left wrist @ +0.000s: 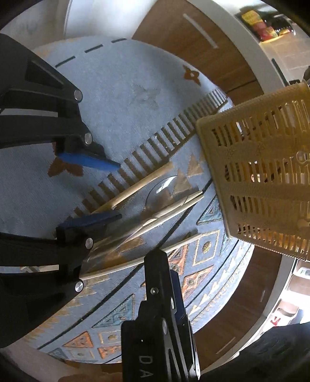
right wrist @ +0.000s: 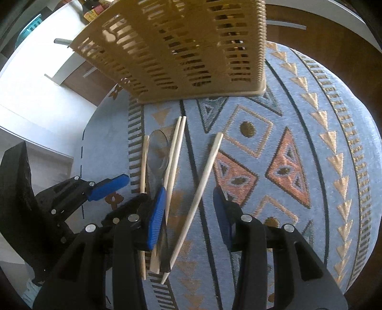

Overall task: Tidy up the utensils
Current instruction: 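Grasp a wooden chopstick with the left tool while the right tool grasps a clear spoon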

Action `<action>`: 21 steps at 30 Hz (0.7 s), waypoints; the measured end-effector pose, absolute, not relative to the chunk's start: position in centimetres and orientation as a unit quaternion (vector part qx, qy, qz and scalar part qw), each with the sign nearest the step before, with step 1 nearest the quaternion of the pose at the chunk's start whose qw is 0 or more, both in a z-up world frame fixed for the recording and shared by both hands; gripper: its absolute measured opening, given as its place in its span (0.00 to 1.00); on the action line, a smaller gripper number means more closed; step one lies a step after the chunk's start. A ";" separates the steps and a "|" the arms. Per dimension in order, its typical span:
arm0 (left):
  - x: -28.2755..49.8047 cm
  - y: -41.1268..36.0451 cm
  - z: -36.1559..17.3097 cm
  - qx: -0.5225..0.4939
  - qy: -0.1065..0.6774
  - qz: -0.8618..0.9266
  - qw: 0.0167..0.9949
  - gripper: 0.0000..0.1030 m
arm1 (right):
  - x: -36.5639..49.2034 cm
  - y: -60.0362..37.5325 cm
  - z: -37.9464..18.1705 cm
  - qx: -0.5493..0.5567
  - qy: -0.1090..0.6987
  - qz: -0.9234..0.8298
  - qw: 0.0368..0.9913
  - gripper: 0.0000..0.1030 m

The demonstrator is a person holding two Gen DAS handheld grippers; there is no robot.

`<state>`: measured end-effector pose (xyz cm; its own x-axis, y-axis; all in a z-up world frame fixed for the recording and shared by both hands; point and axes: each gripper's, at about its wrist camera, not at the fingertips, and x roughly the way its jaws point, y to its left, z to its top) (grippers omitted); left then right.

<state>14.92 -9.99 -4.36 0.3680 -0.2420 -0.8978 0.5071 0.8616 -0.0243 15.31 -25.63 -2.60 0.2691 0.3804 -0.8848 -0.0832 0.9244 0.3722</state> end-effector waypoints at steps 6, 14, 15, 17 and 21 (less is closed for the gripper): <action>15.5 -11.8 -4.5 0.173 0.513 -0.218 0.812 0.34 | 15.9 -24.7 -2.6 0.137 0.590 0.155 0.781 0.37; 16.1 -8.8 -4.2 0.113 0.516 -0.212 0.822 0.04 | 16.2 -22.6 -2.4 0.117 0.594 0.170 0.777 0.37; 16.0 -8.2 -4.2 0.109 0.516 -0.207 0.824 0.03 | 16.3 -22.2 -2.5 0.113 0.595 0.172 0.777 0.37; 15.9 -7.1 -4.1 0.093 0.518 -0.201 0.826 0.03 | 16.5 -21.4 -2.9 0.104 0.599 0.173 0.775 0.37; 16.0 -5.0 -4.0 0.061 0.526 -0.199 0.824 0.03 | 16.6 -19.5 -3.4 0.073 0.606 0.175 0.773 0.36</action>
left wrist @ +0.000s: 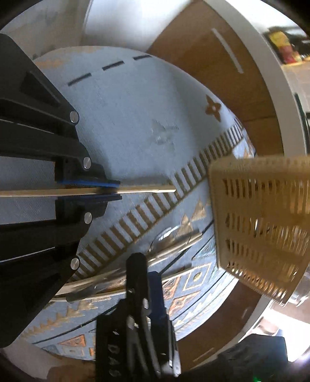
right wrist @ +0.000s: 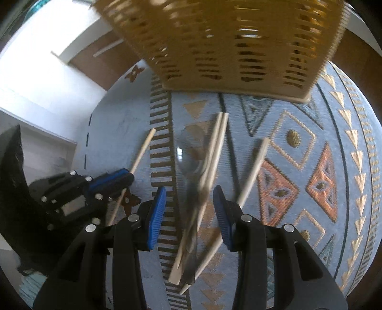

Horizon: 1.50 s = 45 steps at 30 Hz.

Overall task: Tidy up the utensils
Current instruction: 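Grasp a wooden chopstick with the left tool while the right tool grasps a clear spoon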

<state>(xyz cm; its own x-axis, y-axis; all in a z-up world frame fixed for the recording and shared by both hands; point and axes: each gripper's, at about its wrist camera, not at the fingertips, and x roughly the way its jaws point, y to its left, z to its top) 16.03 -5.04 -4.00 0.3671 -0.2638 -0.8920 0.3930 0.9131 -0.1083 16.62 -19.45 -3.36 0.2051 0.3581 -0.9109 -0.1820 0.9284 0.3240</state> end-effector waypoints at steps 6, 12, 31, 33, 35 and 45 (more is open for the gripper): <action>16.1 -4.0 -4.2 0.051 0.525 -0.205 0.824 0.04 | 16.3 -17.1 -3.5 -0.013 0.604 0.145 0.784 0.09; 16.6 -3.1 -4.5 0.010 0.531 -0.211 0.821 0.04 | 15.6 -19.0 -3.0 0.018 0.599 0.145 0.787 0.03; 16.9 -3.7 -4.6 0.028 0.539 -0.210 0.816 0.04 | 13.6 -26.5 -0.7 0.090 0.571 0.144 0.803 0.25; 16.9 -3.8 -4.5 0.031 0.540 -0.211 0.814 0.05 | 13.9 -25.0 -0.6 0.073 0.574 0.150 0.802 0.31; 16.9 -4.0 -4.4 0.037 0.540 -0.213 0.814 0.06 | 14.3 -23.9 -0.6 0.062 0.576 0.155 0.800 0.31; 17.3 -3.5 -4.4 0.034 0.542 -0.228 0.808 0.06 | 16.3 -21.0 -2.7 0.034 0.596 0.157 0.787 0.25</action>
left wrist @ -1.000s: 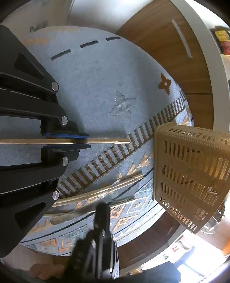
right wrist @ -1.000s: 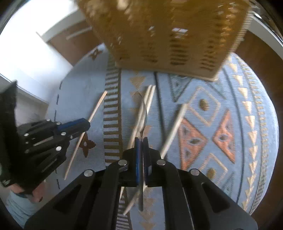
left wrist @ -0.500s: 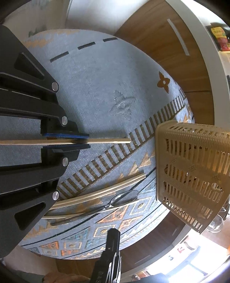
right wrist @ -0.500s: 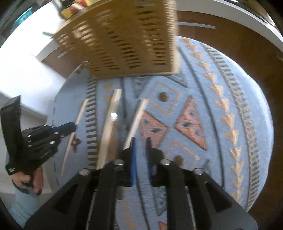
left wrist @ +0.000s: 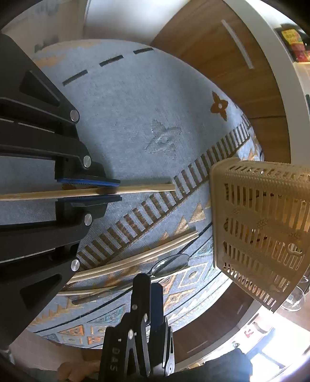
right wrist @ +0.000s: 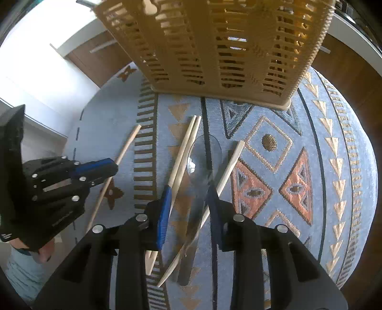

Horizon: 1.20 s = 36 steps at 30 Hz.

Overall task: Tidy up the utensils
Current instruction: 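Grasp a wooden chopstick with the left tool while the right tool grasps a clear spoon, then lift the chopstick and clear spoon and carry them over the basket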

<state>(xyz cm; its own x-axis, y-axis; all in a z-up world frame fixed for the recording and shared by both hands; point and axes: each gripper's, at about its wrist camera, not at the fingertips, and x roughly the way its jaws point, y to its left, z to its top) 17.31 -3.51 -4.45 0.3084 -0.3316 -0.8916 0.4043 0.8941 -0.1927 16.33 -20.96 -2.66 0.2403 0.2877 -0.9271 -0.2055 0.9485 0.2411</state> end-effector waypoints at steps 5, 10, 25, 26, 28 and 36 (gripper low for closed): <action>17.3 -3.4 -4.5 0.032 0.540 -0.231 0.809 0.06 | 16.8 -19.7 -4.0 0.023 0.607 0.151 0.780 0.16; 17.4 -3.5 -4.4 0.032 0.547 -0.240 0.801 0.12 | 17.2 -18.9 -4.4 0.007 0.621 0.141 0.771 0.16; 16.6 -5.5 -3.5 0.116 0.537 -0.238 0.801 0.03 | 17.0 -16.4 -5.2 0.029 0.593 0.174 0.786 0.10; 16.3 -5.1 -3.1 0.104 0.524 -0.238 0.811 0.03 | 16.7 -16.6 -4.9 0.038 0.585 0.181 0.789 0.10; 15.7 -4.1 -1.9 0.063 0.492 -0.243 0.834 0.03 | 15.7 -17.2 -4.1 0.055 0.558 0.201 0.803 0.10; 12.6 -2.7 3.8 -0.046 0.346 -0.263 0.899 0.03 | 11.6 -18.2 0.2 0.094 0.430 0.269 0.857 0.10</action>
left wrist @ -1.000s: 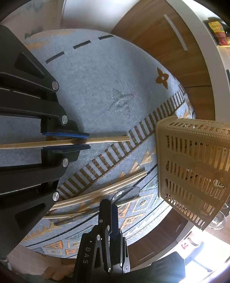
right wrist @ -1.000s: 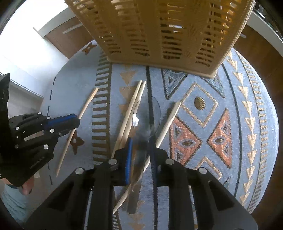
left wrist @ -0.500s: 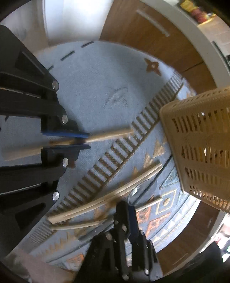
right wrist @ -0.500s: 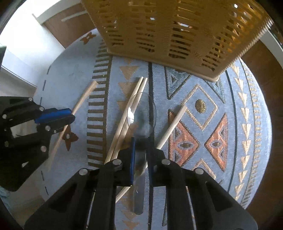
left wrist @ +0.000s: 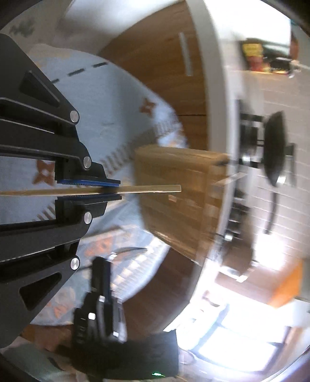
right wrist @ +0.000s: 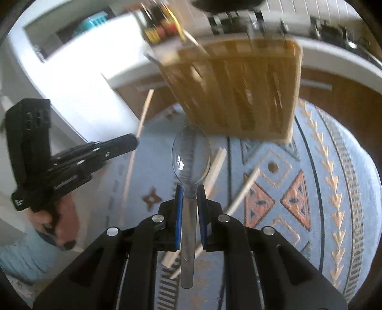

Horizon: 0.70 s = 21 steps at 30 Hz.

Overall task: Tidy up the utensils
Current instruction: 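Lift the chopstick and clear spoon and carry them over the basket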

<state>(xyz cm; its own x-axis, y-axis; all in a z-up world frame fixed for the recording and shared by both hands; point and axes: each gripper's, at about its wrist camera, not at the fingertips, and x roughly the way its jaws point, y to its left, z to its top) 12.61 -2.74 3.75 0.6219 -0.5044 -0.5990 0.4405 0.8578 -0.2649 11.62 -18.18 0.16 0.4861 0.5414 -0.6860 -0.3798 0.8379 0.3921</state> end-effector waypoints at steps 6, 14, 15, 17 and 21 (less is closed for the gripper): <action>12.6 -2.7 10.0 -0.102 0.235 -0.255 0.932 0.03 | 11.0 -20.3 5.1 0.147 0.344 0.295 0.879 0.10; 13.6 -3.4 15.9 -0.142 0.094 -0.239 0.956 0.04 | 12.3 -25.6 11.7 0.179 0.211 0.229 0.933 0.10; 14.0 -3.6 16.0 -0.145 0.081 -0.233 0.958 0.04 | 12.9 -25.7 12.2 0.179 0.190 0.212 0.942 0.10; 15.1 -4.2 16.2 -0.147 0.064 -0.222 0.962 0.04 | 13.2 -26.3 13.1 0.172 0.162 0.188 0.953 0.10; 17.2 -5.5 15.5 -0.134 0.037 -0.197 0.971 0.04 | 15.7 -25.6 13.5 0.147 0.109 0.148 0.972 0.10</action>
<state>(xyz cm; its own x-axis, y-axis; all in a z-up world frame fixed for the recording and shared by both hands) 17.18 -5.46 15.52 0.9200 -0.3916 -0.0188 0.3719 0.8868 -0.2743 15.71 -25.61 13.54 0.9324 0.3203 -0.1676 -0.2563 0.9126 0.3185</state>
